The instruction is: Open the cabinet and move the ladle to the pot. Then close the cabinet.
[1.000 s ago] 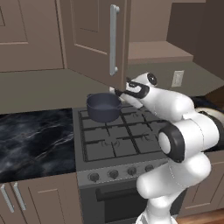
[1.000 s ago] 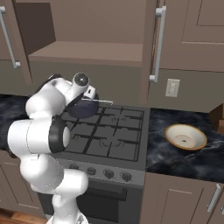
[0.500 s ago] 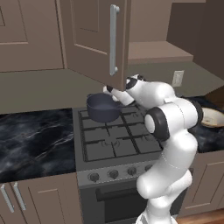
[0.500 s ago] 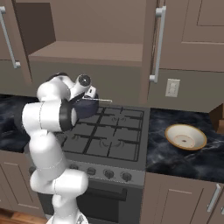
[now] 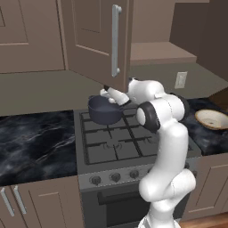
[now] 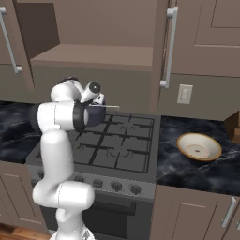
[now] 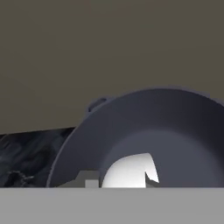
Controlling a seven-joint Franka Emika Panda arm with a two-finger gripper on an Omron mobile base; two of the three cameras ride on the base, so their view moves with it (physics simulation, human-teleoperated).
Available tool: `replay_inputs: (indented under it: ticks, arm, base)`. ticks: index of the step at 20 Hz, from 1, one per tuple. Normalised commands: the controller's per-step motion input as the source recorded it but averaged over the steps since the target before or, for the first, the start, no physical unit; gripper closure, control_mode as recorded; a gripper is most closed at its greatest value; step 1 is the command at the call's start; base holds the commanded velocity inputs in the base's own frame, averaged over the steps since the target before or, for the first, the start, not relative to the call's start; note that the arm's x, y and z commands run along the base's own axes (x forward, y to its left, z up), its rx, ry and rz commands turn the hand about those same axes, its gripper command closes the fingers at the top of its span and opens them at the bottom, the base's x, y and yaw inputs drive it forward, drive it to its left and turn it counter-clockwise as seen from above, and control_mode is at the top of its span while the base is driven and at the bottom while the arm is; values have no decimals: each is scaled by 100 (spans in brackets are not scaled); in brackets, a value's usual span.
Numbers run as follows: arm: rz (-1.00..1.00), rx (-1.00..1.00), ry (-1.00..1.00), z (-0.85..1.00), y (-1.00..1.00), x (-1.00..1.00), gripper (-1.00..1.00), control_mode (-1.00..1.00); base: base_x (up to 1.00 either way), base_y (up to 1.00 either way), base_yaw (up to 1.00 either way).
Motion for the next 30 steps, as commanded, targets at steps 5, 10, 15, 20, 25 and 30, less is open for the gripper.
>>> replay_inputs:
  ticks: [5, 10, 15, 20, 25, 30]
  arm:
    - [7, 0, 0, -15, 12, 58, 100, -100]
    - [7, 0, 0, -14, 15, 56, 100, -100]
    - [6, 0, 1, -19, 19, 40, 100, -100]
    - [3, -1, 0, -6, 9, -36, -100, -100]
    - [0, -3, -1, 0, -31, -69, -100, -100]
    - [0, -6, 0, 0, -43, -55, -100, -100]
  base:
    - [0, 0, 0]
    - [0, 0, 0]
    - [0, 0, 0]
    - [0, 0, 0]
    - [0, 0, 0]
    - [0, 0, 0]
